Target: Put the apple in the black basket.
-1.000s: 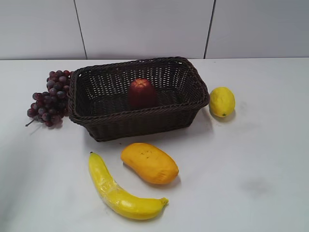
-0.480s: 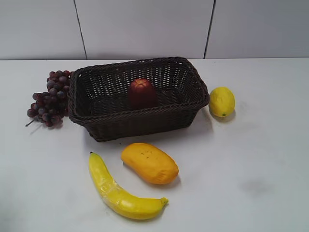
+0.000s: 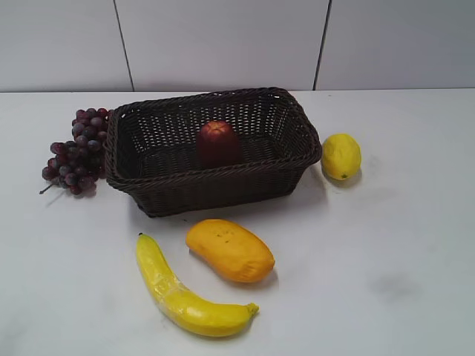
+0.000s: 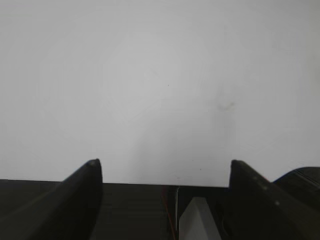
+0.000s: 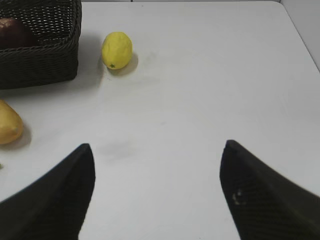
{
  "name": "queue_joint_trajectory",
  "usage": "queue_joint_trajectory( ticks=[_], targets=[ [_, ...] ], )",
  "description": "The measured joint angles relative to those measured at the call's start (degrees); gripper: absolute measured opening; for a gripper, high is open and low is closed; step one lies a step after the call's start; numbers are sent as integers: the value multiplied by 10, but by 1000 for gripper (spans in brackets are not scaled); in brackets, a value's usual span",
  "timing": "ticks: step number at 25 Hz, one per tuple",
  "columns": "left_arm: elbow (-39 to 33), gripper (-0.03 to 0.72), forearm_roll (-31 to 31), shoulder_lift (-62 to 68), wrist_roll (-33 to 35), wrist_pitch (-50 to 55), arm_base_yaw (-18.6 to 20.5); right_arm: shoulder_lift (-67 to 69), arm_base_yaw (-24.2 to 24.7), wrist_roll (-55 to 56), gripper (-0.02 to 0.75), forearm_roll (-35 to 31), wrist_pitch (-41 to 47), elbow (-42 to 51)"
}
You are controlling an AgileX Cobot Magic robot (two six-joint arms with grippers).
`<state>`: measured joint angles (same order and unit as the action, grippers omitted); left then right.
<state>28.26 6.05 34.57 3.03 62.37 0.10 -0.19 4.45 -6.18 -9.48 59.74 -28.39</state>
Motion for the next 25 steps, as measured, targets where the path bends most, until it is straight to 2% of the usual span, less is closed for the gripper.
queue_joint_trajectory(
  ticks=[20,25],
  targets=[
    [-4,590,-2,-326,0,-2,0,0,0,0,588,0,0,0],
    [-4,590,-4,-348,1,0,0,0,0,0,588,-1,0,0]
  ],
)
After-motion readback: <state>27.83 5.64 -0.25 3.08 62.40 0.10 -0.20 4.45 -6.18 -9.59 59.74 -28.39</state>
